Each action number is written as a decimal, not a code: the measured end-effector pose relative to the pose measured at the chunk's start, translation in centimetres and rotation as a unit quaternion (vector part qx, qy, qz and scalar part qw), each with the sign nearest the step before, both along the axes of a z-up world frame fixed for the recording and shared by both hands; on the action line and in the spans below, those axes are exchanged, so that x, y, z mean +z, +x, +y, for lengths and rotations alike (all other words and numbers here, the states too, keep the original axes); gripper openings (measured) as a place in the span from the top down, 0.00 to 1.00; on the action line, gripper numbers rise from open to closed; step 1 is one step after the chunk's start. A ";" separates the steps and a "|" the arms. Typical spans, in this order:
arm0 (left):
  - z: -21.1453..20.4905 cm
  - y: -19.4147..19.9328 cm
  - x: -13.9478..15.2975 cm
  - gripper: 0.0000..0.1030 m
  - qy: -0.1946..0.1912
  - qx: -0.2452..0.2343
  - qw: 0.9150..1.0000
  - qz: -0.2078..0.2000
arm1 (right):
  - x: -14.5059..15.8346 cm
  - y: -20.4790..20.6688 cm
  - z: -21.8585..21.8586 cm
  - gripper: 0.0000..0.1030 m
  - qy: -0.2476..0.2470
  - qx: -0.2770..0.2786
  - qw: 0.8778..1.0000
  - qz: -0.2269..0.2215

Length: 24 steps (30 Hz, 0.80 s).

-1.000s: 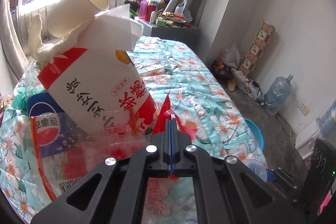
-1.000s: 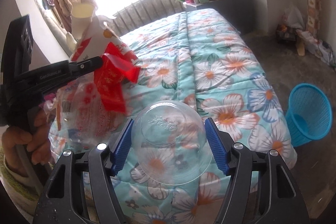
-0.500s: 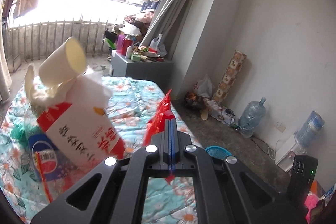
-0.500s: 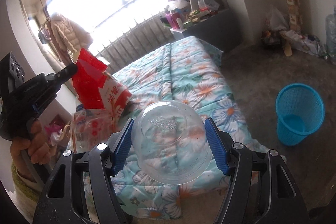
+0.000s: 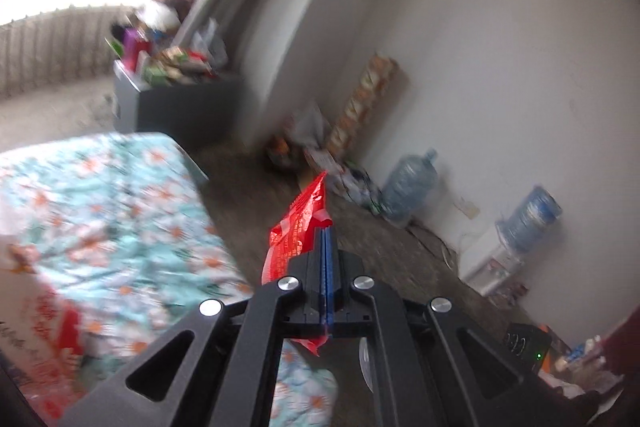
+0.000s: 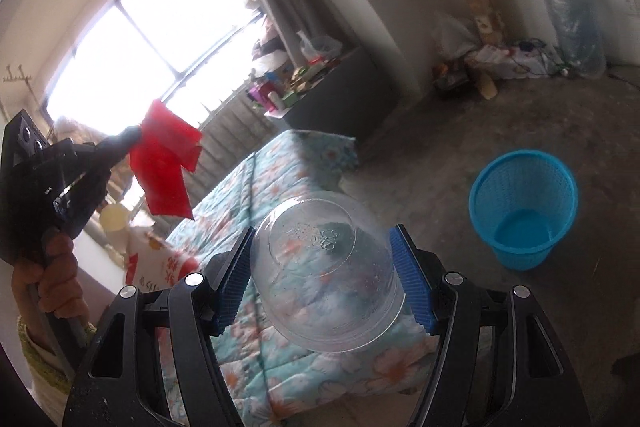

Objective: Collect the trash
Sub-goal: 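Carry the cup and wrapper to the blue wastebasket and open both tools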

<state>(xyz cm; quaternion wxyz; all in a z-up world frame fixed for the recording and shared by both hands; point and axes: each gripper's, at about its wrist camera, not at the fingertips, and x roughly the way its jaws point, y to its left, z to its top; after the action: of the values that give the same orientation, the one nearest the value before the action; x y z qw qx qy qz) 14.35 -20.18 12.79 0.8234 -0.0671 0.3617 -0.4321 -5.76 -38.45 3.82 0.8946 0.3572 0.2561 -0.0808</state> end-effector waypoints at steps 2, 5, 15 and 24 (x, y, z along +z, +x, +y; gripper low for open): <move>-4.4 0.4 -1.6 1.00 0.024 -0.027 0.999 0.023 | -1.0 -0.3 -2.2 0.38 0.014 -0.031 0.999 0.008; -10.3 1.8 -4.8 1.00 0.066 -0.060 0.994 0.062 | -3.5 -0.7 -5.9 0.38 0.046 -0.078 0.996 0.028; -23.6 5.8 -17.2 1.00 0.154 -0.101 0.967 0.174 | -14.9 1.6 -17.1 0.38 0.204 -0.160 0.962 0.085; -31.6 8.1 -21.9 0.72 0.151 -0.101 0.959 0.219 | -20.4 4.2 -22.8 0.15 0.234 -0.220 0.937 0.135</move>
<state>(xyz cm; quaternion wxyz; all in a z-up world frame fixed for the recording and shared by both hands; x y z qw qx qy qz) 22.48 -51.80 -9.09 0.6768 0.0021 0.5993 -0.4276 -1.54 -61.21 -16.62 0.7026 0.5898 0.3007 -0.2610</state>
